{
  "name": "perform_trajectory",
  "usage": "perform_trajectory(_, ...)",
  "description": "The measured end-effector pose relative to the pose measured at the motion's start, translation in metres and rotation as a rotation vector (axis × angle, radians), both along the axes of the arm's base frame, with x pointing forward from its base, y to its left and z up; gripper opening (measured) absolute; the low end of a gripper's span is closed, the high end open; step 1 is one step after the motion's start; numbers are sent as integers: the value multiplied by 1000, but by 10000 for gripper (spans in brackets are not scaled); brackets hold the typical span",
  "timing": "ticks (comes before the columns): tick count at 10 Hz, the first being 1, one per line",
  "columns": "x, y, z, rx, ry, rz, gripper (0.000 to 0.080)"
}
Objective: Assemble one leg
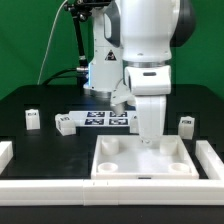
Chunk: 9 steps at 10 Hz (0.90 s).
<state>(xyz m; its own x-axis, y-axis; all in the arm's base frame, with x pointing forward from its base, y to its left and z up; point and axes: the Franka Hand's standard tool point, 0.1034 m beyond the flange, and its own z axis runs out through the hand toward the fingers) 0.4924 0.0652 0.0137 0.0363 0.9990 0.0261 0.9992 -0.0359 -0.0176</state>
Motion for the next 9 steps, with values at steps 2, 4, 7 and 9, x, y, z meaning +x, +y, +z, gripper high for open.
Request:
perform_trajectory(2,8,9,0,3,-5,-15,60)
perform_trajectory(4,9,10,0,-1,14,-13,60)
perform_trajectory(7,9,20,2,-7,45,-28,61)
perform_trajectory(9,9,22,2,-5,42,-30,61)
